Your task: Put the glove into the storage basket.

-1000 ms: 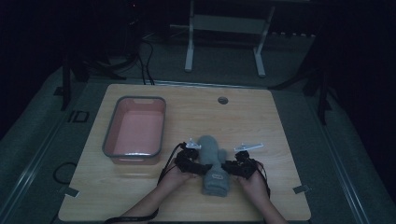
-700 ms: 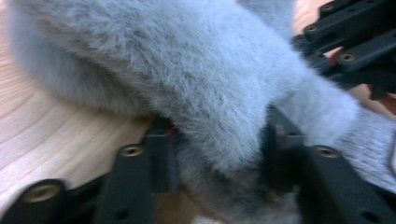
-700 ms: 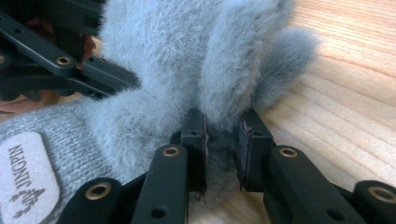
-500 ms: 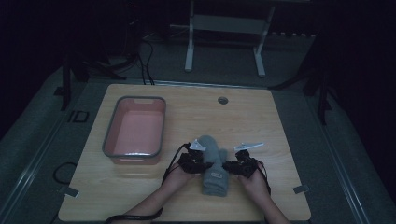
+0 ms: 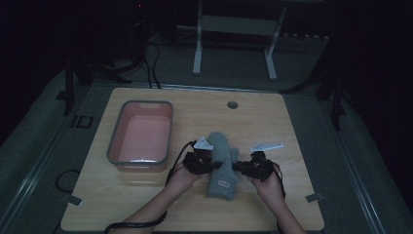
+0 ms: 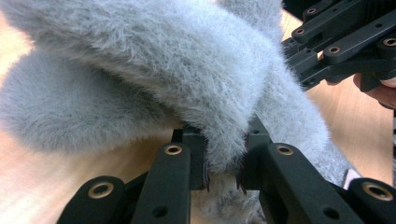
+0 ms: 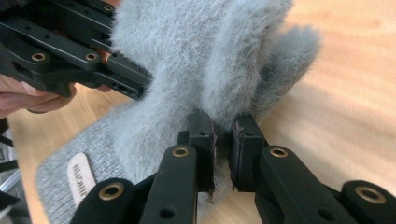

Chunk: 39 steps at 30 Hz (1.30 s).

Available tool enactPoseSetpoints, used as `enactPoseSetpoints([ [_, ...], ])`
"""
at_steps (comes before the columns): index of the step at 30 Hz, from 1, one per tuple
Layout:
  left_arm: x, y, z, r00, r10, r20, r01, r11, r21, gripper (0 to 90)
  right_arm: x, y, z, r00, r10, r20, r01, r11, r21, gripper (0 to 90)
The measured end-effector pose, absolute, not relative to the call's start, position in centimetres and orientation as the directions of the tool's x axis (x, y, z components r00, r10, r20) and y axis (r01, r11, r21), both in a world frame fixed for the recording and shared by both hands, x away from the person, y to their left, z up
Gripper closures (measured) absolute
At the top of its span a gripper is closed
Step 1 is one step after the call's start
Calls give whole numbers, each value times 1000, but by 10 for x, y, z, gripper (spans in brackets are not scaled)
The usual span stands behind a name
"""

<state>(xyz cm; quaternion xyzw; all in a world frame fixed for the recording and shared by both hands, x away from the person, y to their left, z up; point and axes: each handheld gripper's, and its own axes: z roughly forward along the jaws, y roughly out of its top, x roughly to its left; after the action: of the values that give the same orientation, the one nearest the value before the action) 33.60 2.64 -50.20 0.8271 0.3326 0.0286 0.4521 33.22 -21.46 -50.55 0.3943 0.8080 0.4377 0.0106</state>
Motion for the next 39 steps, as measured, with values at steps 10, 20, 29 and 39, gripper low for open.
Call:
enactPoseSetpoints([
  [10,348,50,-452,788,574,-222,480,-348,805,786,344,-200,-456,-723,609,326,568,257,782,816],
  [20,362,86,-410,784,595,-177,450,-348,822,786,362,-171,-418,-758,574,310,524,251,814,818],
  [29,370,135,-378,765,631,-129,428,-348,834,785,384,-120,-384,-801,523,290,480,273,834,818],
  [39,371,197,-371,699,699,-150,473,-296,830,785,403,-51,-368,-836,477,270,451,318,834,818],
])
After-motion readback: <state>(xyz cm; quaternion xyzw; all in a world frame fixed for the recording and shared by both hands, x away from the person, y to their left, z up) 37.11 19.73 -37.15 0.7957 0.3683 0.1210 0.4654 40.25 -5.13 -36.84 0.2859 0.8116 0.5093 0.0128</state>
